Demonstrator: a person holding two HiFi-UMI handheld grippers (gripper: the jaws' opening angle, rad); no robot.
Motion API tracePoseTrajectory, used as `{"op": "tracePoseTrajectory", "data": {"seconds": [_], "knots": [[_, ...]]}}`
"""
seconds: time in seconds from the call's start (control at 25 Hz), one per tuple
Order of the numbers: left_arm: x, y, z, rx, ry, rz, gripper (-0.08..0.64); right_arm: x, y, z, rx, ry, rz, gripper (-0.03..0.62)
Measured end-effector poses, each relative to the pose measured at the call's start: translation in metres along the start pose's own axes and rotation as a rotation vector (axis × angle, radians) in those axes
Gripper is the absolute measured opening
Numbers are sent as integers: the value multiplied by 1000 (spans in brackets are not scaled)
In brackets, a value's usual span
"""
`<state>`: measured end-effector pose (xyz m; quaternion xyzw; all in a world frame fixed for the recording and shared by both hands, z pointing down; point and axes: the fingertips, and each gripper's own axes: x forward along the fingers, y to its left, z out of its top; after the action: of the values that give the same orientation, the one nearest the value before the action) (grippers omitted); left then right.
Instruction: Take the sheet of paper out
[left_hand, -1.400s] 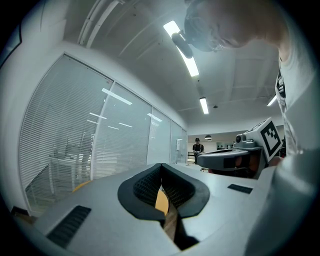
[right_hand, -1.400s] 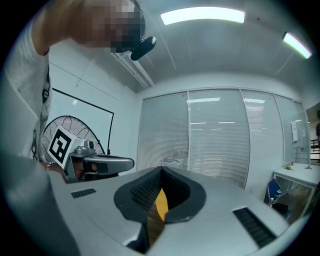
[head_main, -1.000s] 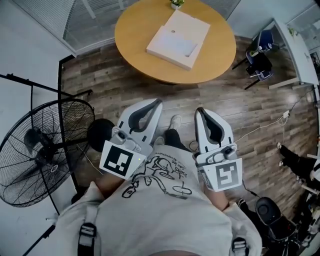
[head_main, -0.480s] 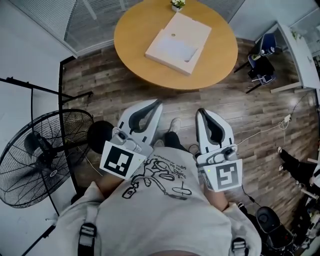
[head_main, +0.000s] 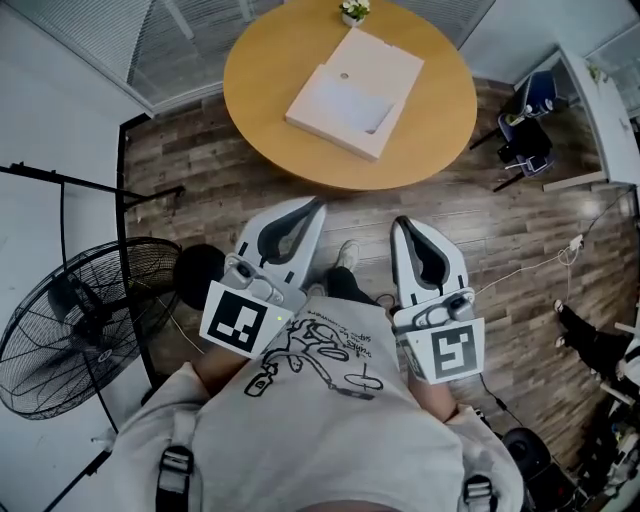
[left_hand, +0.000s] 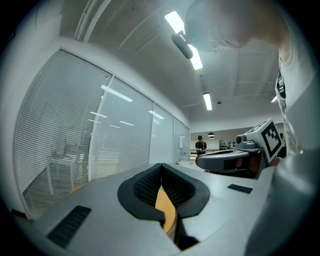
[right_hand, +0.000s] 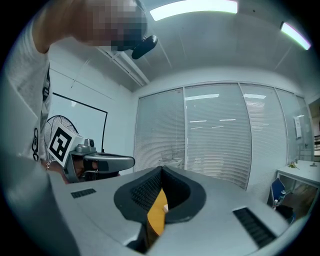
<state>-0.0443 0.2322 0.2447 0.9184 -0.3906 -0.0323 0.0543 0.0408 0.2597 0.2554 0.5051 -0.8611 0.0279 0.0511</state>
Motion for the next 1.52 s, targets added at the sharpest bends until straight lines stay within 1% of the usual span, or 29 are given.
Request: {"op": "tracePoseTrajectory", "data": {"seconds": [0.48, 0.64, 0.8, 1.32, 1.44, 1.52], "knots": [[49, 5, -2, 4, 5, 11, 21, 18, -47, -3, 7, 16, -4, 6], [64, 5, -1, 6, 6, 13, 21, 24, -61, -1, 5, -1, 5, 6], [76, 9, -4, 8, 7, 21, 21, 35, -75, 8, 53, -40, -23, 6], [130, 12, -5, 15, 15, 31, 21, 56, -125, 8, 55, -38, -2, 6], [142, 12, -5, 13, 15, 32, 21, 59, -135, 5, 43, -27, 13, 6], [148, 14, -7, 13, 18, 33, 21, 64, -141, 7, 53, -35, 7, 6]]}}
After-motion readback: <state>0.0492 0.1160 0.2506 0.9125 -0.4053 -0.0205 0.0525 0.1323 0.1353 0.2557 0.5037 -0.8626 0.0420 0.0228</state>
